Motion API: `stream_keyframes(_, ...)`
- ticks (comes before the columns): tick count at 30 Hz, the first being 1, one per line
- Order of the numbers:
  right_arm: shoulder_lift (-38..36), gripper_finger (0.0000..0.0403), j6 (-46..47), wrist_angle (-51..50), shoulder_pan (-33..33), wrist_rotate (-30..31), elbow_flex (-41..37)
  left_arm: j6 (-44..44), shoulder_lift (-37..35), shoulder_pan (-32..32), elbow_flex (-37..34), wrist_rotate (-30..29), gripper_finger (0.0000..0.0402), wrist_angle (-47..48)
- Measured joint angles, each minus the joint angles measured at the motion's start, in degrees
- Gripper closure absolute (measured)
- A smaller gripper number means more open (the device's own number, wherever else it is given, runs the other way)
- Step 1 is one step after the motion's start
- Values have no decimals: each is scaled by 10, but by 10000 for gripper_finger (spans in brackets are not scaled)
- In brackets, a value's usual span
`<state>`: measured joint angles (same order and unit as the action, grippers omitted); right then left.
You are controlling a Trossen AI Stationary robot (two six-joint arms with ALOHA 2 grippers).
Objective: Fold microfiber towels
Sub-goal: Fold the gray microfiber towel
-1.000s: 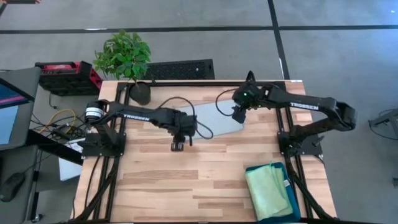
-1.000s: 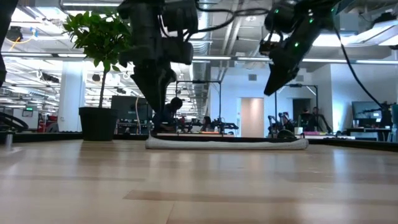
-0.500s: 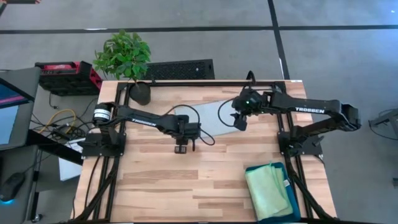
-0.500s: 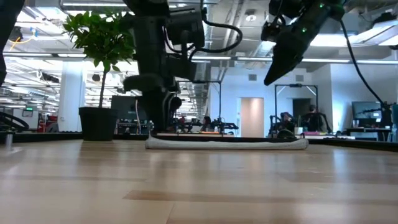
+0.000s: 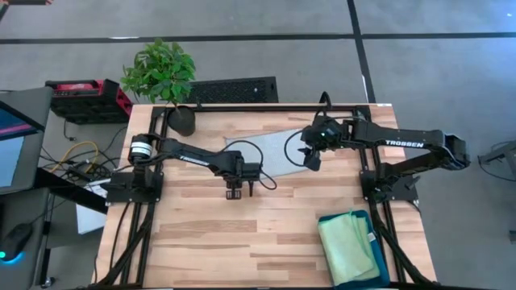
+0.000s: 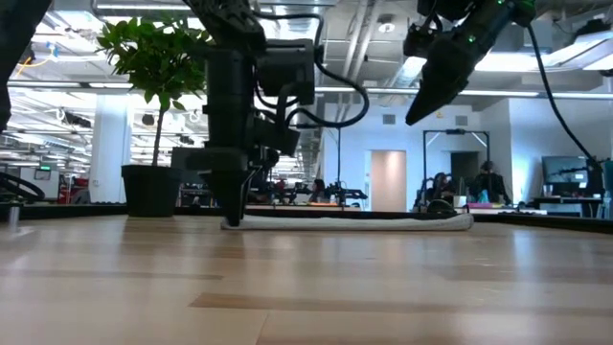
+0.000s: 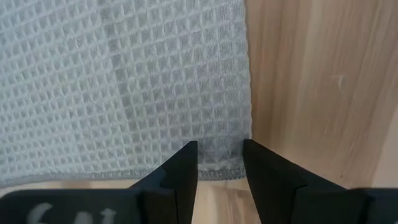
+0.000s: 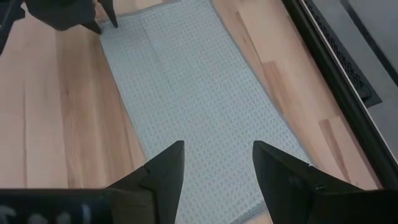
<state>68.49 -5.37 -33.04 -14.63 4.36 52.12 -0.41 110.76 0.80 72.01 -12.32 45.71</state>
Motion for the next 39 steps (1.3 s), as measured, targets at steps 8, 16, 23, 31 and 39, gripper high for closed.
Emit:
stream_keyframes(8, 0, 189, 9, -11, 0, 0, 0, 11, -5, 0, -35, -7, 280, -26)
stream_keyframes(16, 0, 189, 9, -36, 0, 0, 12, 18, 1, 5, -11, -22, 365, 11)
stream_keyframes(23, 0, 189, 2, -96, 0, 2, 64, 54, -3, 30, 45, -46, 398, 14)
stream_keyframes(31, 0, 189, -11, -154, -1, 2, 115, 196, -2, 60, 128, -26, 401, -90)
stream_keyframes(39, 0, 189, -14, -192, -1, 1, 154, 305, 104, 78, 267, 14, 401, -132)
